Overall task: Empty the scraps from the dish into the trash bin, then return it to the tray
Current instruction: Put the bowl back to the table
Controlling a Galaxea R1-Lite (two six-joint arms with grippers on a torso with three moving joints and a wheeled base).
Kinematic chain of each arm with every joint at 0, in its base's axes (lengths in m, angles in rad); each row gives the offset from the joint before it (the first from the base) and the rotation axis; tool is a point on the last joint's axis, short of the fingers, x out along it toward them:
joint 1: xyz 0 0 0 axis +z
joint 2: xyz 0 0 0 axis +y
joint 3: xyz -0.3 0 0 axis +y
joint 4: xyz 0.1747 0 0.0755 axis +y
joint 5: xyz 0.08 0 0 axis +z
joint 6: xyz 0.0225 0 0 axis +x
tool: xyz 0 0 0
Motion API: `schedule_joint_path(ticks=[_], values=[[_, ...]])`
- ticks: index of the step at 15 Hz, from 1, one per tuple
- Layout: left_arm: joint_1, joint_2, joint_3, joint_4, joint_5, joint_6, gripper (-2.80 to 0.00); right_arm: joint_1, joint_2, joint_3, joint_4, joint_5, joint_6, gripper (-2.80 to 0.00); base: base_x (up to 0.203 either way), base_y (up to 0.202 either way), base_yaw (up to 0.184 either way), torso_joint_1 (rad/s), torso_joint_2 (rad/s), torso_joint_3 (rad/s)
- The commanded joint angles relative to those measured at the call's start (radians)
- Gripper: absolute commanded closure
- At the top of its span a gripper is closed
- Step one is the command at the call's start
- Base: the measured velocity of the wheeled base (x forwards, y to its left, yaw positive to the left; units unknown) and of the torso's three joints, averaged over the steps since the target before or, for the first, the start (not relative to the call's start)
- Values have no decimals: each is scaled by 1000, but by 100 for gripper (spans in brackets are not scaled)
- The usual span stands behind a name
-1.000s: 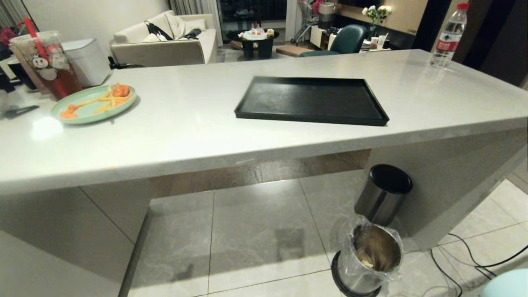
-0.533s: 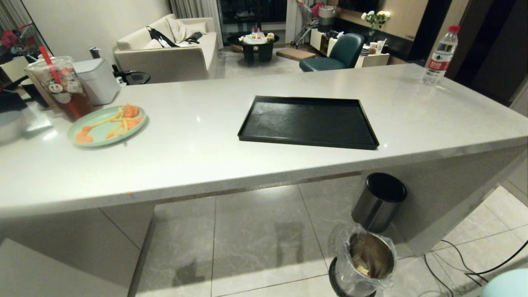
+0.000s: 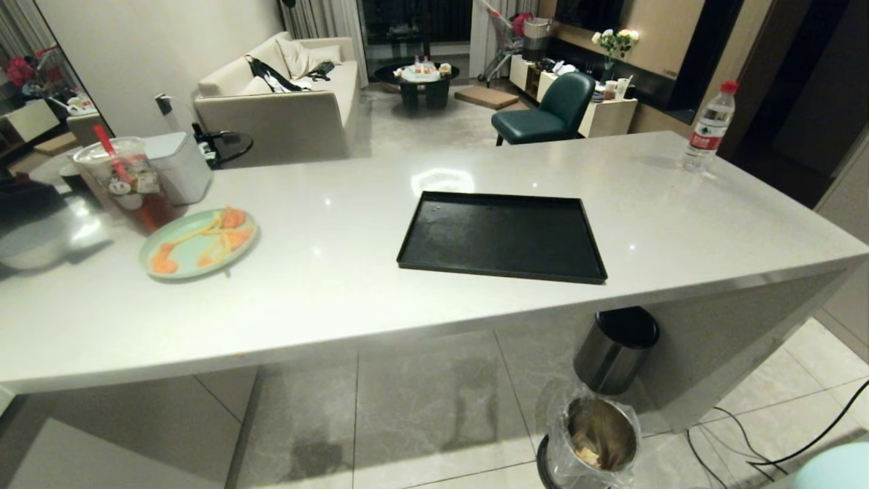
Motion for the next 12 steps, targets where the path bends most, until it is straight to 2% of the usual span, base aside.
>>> schedule_joint_path(ticks=[1,4,9,12], values=[[-1,1,0,0,0,-1,0,2,1,0,-1,0,0,0,0,0,0,245,-616,-380],[-1,1,0,0,0,-1,0,0,1,0,-1,0,0,0,0,0,0,216,-534,-333],[0,1,0,0,0,-1,0,0,1,0,-1,0,2,0,0,0,0,152,-377,-223],[1,1,0,0,0,-1,0,0,1,0,-1,0,9,0,0,0,0,21,-39,-27]])
